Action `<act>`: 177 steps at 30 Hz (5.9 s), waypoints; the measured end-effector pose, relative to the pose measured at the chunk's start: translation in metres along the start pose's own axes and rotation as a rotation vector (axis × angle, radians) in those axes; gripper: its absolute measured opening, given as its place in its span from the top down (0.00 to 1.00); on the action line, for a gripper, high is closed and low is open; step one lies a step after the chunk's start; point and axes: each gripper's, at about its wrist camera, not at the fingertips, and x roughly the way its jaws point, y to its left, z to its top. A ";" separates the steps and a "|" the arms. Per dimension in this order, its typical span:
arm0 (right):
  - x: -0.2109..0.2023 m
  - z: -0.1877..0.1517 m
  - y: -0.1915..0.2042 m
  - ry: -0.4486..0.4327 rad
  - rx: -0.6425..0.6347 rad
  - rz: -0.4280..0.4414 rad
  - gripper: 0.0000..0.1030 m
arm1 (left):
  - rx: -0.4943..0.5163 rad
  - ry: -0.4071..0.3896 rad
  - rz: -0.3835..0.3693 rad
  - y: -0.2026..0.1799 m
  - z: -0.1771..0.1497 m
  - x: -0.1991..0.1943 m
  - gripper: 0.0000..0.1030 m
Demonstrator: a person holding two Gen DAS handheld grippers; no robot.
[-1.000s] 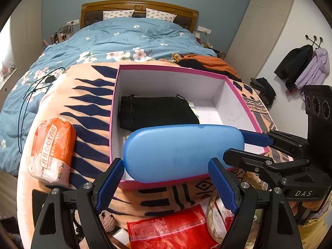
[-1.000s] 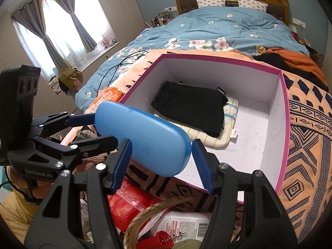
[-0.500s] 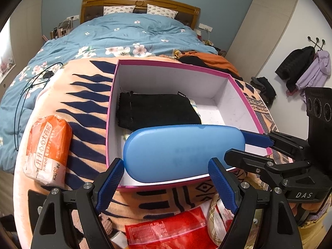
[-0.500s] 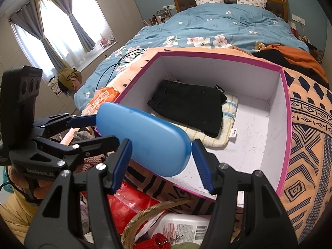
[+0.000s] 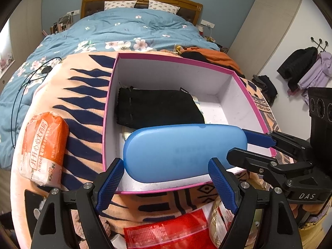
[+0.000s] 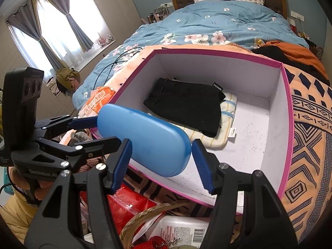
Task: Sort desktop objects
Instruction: 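Lower the blue glasses case into the pink box and open the right gripper, then withdraw the right tool up out of the pink box, then grasp a plaid headband with the left gripper while the right gripper grasps another headband, then lift both headbands and carry them over the pink box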
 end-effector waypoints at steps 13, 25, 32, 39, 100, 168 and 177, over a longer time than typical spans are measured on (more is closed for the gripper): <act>0.016 0.002 -0.013 0.032 0.037 0.019 0.39 | 0.002 0.015 0.029 0.000 0.003 0.012 0.18; 0.034 -0.004 -0.031 0.093 0.095 0.057 0.40 | 0.058 0.030 0.120 -0.011 0.001 0.025 0.21; 0.053 -0.008 -0.040 0.157 0.116 0.065 0.40 | 0.080 0.026 0.135 -0.012 -0.003 0.028 0.21; 0.060 -0.007 -0.039 0.187 0.105 0.037 0.40 | 0.088 0.016 0.117 -0.010 -0.003 0.025 0.22; -0.076 -0.137 -0.045 0.033 0.131 0.028 0.40 | 0.212 0.159 -0.214 -0.066 -0.116 0.012 0.21; -0.124 -0.097 0.009 -0.240 -0.136 -0.098 0.78 | 0.140 -0.090 -0.194 -0.066 -0.085 -0.058 0.61; -0.126 -0.083 0.005 -0.263 -0.127 -0.087 0.78 | 0.129 -0.105 -0.191 -0.064 -0.071 -0.059 0.61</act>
